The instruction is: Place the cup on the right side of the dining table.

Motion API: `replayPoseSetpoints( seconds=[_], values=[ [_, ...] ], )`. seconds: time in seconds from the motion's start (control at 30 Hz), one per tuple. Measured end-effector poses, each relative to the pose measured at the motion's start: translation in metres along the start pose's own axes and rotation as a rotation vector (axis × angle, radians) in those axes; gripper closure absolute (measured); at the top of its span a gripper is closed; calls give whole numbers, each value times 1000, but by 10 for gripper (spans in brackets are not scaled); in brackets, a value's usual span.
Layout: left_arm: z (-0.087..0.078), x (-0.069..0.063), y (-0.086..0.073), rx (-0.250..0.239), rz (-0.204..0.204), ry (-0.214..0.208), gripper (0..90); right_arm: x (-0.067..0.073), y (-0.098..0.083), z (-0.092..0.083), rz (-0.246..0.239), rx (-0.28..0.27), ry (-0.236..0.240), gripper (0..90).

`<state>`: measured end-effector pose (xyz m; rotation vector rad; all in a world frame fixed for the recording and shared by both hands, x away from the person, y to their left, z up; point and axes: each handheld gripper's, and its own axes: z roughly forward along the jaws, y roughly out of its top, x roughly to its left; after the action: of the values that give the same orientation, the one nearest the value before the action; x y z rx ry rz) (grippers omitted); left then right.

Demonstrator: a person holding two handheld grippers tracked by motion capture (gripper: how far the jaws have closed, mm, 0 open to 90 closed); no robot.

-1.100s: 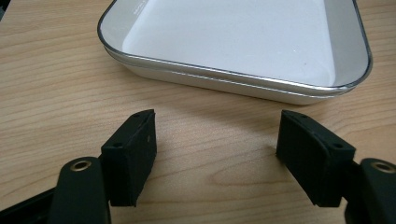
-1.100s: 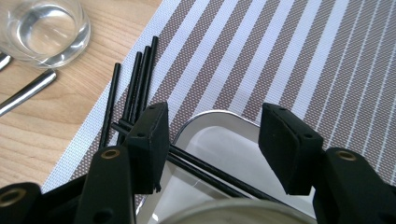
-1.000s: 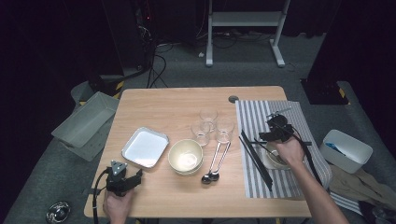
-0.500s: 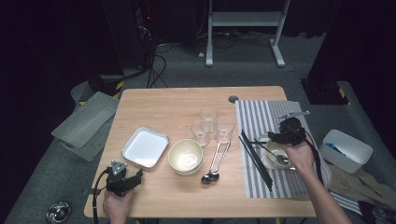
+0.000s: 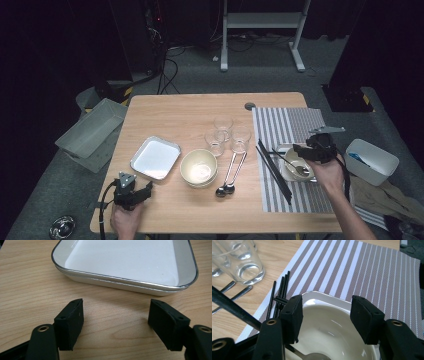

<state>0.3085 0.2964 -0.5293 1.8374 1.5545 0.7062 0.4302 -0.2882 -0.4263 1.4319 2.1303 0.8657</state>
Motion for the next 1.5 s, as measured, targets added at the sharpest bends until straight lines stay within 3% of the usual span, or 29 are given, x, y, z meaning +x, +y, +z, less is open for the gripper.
replayPoseSetpoints(
  seconds=[0.3, 0.63, 1.07, 1.5],
  values=[
    [0, 0, 0, 0, 1, 0, 290, -4, -16, -19, 33, -60, 1, 432],
    [0, 0, 0, 0, 1, -1, 290, 0, -40, -39, 57, -122, 17, 420],
    [0, 0, 0, 0, 3, -2, 289, 24, -71, -53, 48, -169, 42, 417],
    [0, 0, 0, 2, 1, -3, 289, 55, -83, -42, 19, -167, 102, 426]
  ],
)
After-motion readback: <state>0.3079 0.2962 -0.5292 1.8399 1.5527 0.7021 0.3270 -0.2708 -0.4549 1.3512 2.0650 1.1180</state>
